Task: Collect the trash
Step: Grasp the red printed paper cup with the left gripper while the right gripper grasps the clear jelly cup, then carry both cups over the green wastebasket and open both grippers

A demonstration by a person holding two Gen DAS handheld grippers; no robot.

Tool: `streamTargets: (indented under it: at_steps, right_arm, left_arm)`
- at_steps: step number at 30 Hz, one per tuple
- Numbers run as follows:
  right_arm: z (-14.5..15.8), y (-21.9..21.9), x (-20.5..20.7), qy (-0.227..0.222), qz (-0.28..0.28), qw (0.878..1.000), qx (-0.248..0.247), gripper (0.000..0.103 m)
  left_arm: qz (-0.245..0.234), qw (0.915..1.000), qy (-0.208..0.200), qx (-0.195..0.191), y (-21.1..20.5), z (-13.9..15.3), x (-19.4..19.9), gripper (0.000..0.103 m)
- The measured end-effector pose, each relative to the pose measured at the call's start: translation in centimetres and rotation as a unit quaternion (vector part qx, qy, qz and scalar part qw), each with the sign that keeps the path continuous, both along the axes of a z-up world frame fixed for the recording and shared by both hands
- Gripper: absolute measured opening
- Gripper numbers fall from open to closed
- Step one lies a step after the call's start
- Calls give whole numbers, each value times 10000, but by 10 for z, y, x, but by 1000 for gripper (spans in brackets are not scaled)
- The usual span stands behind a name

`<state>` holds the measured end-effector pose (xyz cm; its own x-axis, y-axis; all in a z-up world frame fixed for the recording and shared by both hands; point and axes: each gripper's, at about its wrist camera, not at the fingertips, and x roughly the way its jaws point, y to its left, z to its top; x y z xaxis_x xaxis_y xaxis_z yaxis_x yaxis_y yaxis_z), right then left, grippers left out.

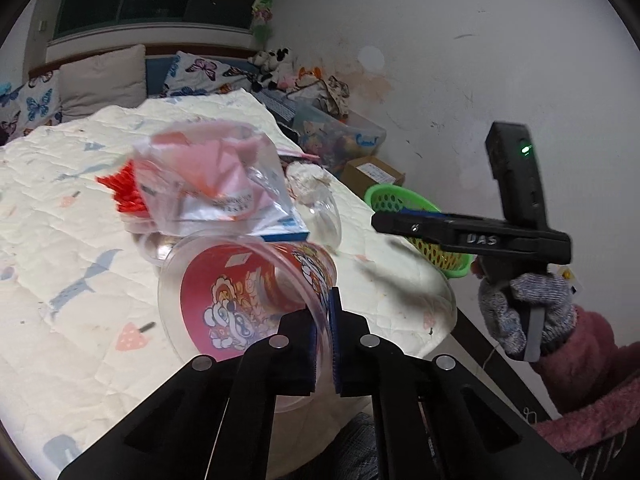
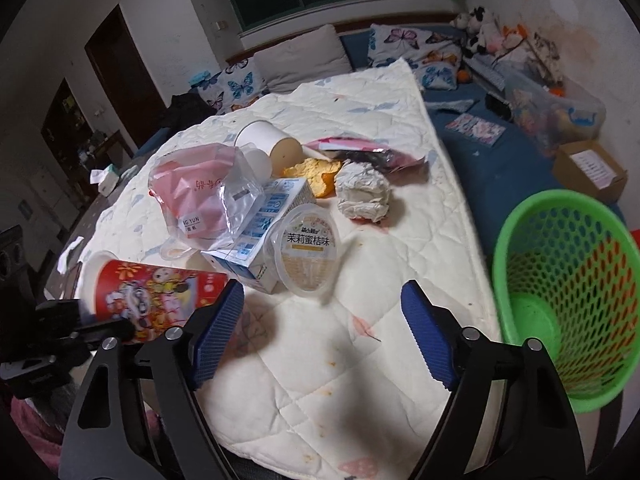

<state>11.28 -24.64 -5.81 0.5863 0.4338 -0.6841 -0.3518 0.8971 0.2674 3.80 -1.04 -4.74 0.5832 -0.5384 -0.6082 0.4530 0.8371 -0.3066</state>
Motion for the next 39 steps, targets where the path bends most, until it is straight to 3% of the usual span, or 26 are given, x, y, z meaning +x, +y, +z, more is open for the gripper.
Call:
streamTargets:
  at_steps: [8,27,39]
  right_arm:
    - [-13,10,28,266,293,9984,395,70]
    - [-44,7,78,1033,690,9819,1427,70]
    - [-28,-1,59,616,634,9874,1311,66]
  left_arm:
    - [261,9993,-281,-2,20,24,-8,5]
    - [581,9966,-574,-62,39,54,1,5]
    - [358,9960,-821,-76,22,73,12,5]
